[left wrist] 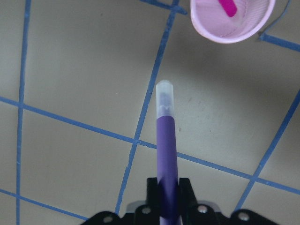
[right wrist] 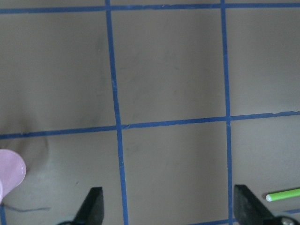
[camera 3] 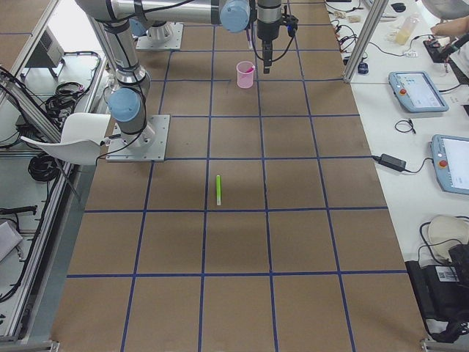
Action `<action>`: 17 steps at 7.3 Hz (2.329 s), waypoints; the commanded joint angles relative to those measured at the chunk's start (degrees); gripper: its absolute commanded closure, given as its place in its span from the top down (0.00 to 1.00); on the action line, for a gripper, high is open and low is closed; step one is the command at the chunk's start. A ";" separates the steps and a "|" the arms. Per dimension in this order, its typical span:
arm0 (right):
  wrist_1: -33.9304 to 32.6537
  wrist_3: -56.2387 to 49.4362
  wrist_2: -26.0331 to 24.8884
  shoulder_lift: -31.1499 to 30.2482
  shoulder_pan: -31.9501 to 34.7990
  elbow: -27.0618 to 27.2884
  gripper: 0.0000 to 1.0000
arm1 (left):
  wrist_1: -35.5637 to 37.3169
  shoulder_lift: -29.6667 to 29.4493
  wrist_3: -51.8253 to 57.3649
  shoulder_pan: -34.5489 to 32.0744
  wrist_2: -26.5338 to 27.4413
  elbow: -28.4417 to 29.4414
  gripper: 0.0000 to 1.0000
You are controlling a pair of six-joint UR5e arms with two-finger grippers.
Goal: Insert purple and pink pens into pink cup
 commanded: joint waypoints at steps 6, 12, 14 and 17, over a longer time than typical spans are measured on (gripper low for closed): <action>-0.72 -2.09 1.96 -0.87 -4.53 0.36 1.00 | 5.18 -8.64 1.44 -8.00 4.89 0.34 0.00; -0.63 -2.17 2.05 -0.96 -4.62 0.18 1.00 | 7.96 -3.58 1.61 -5.56 4.80 2.00 1.00; -0.72 -2.17 2.22 -0.96 -4.53 0.27 1.00 | 9.75 2.57 0.73 4.95 -2.78 3.06 1.00; -0.28 -1.39 3.62 -1.14 -2.53 0.18 1.00 | 7.74 11.63 -4.44 21.65 -11.79 1.49 1.00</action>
